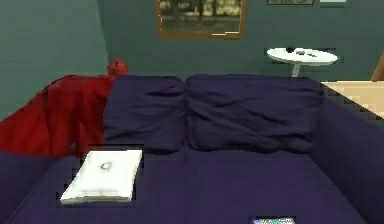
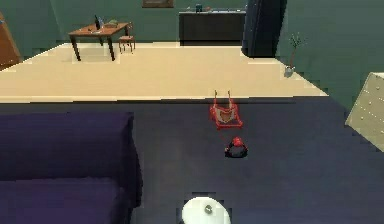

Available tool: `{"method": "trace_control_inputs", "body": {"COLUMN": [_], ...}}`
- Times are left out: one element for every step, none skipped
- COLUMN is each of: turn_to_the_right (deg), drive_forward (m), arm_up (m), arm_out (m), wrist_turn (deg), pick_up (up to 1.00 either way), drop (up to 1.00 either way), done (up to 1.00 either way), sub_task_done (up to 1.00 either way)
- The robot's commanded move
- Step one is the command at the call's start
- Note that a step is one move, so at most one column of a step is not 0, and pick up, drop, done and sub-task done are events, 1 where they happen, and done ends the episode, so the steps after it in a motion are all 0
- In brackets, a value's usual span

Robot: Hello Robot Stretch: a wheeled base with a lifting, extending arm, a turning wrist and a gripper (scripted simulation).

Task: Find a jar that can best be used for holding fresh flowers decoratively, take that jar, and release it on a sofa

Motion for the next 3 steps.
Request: {"method": "trace_control_inputs", "body": {"turn_to_the_right": [-3.0,6.0,3.0], "drive_forward": [0.00,0.00,0.00], "arm_up": [0.00,0.00,0.00], "arm_out": [0.00,0.00,0.00], "wrist_turn": [0.0,0.0,0.0], "pick_up": [0.00,0.00,0.00], "drop": [0.00,0.00,0.00], "done": [0.00,0.00,0.00], "sub_task_done": [0.00,0.00,0.00]}}
